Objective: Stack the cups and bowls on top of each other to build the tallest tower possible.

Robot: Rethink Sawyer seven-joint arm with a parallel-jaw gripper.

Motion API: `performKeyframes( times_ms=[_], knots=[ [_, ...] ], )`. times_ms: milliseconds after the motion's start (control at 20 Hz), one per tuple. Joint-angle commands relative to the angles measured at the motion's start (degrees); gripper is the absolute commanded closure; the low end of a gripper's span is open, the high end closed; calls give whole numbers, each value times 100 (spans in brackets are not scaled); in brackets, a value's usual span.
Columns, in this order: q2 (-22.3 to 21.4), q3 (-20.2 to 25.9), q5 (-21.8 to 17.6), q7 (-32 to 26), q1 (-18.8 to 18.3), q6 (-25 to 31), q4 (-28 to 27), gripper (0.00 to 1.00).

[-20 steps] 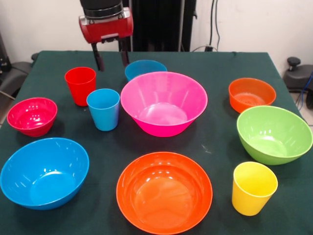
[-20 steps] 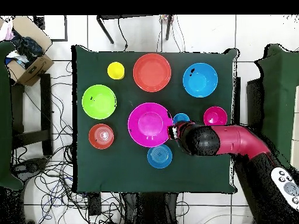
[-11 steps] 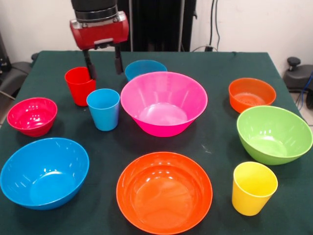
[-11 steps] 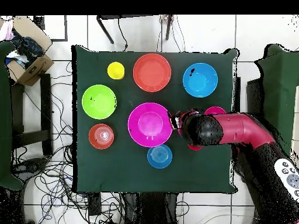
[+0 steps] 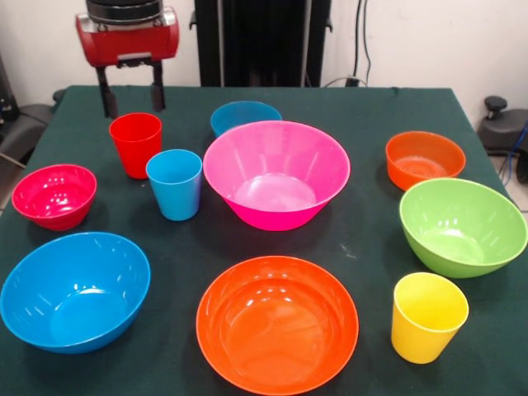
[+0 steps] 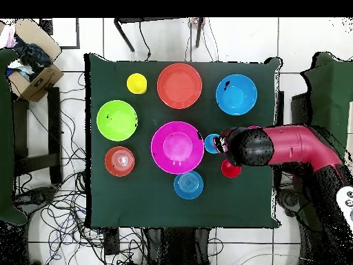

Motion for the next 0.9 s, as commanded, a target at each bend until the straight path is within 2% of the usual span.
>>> performKeyframes(
  times_ms=[50, 200, 500, 900],
  knots=[
    [-89, -204, -616, -1393, 151, 694, -123, 0],
    [33, -170, -601, -1171, 82, 460, 76, 0],
    [164, -47, -334, -715, -22, 16, 576, 0],
    [250, -6, -360, -632, -106, -156, 661, 0]
  ],
)
